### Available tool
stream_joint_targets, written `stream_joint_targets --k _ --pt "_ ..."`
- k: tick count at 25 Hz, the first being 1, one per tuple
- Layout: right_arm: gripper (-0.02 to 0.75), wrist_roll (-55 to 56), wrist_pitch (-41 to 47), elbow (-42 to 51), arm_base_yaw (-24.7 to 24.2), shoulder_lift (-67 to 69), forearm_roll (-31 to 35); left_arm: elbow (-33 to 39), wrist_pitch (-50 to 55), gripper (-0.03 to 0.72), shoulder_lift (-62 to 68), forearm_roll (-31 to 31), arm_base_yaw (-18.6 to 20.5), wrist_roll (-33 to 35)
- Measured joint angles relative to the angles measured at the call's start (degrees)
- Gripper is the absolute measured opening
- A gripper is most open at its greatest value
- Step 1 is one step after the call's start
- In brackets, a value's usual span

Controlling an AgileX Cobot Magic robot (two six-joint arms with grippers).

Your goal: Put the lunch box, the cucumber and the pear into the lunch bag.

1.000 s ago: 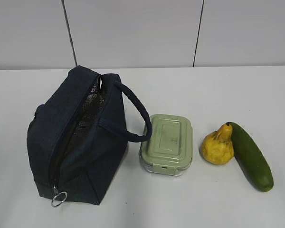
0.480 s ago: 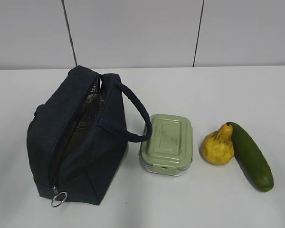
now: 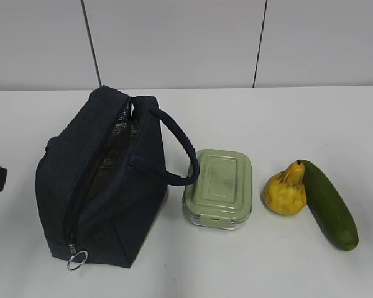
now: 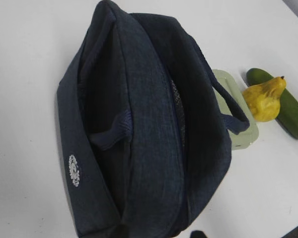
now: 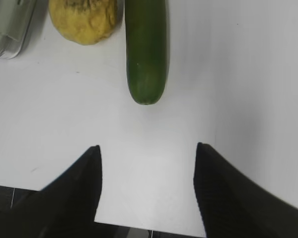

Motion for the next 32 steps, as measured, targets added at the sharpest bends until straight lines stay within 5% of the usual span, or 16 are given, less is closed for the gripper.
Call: stream_joint_targets --k 15,21,27,32 --pt "0.458 -6.20 -10.15 -2.64 0.00 14.23 2.74 -4.83 -3.83 0.242 18.05 -3.22 -0.91 8.57" --pt "0.458 -10.29 -10.98 -6.63 0.00 20.38 7.63 -4.94 -4.43 0.233 21.81 -10.79 -1.16 15.69" --pt "0.457 -12.18 -11.21 -9.13 0.00 26.31 10.13 -4.94 -5.04 0.008 24.52 -13.58 -1.22 20.09" --pt "0.457 -12.37 -11.31 -9.96 0.00 28.86 10.11 -4.94 -5.96 -0.013 24.52 -14.66 -1.22 20.43"
